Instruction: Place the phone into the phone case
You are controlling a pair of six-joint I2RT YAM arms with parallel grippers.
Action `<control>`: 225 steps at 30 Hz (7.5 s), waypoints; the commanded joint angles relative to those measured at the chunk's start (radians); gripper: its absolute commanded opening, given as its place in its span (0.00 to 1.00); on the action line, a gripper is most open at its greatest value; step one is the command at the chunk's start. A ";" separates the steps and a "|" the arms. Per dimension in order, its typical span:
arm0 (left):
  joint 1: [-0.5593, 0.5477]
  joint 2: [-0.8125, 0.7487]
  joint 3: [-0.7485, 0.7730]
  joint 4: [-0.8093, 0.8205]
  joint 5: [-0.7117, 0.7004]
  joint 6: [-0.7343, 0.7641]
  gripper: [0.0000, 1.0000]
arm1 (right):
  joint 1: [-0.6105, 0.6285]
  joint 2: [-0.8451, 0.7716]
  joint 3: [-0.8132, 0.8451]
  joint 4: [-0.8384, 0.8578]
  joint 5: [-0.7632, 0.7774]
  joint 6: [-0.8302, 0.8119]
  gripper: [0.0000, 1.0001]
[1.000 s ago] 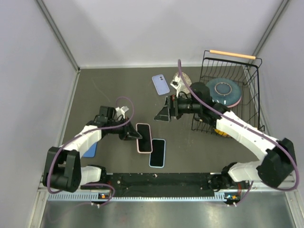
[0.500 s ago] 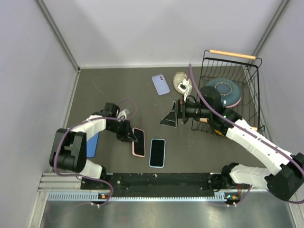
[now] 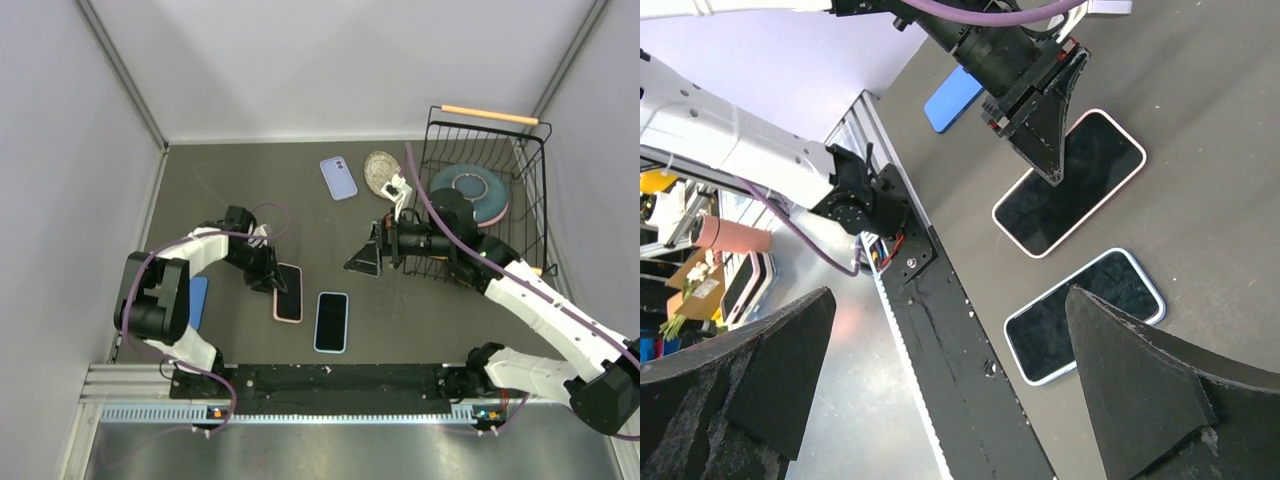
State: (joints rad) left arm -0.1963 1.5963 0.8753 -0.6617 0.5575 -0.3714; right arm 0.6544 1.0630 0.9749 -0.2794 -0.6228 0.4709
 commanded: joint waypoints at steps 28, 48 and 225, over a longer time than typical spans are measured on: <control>0.623 -0.412 -0.009 -0.061 -0.907 -0.354 0.96 | 0.007 -0.072 -0.044 -0.057 0.035 -0.032 0.99; 0.750 -0.248 -0.137 -0.001 -0.717 -0.369 0.98 | 0.007 -0.063 -0.030 -0.067 0.017 -0.061 0.99; 0.363 -0.644 -0.417 0.217 0.030 -0.420 0.18 | 0.341 0.870 0.370 0.290 0.247 0.184 0.59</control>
State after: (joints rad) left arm 0.1692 1.0016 0.4664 -0.4961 0.5293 -0.7898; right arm 0.9676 1.9018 1.2690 -0.0170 -0.3981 0.6479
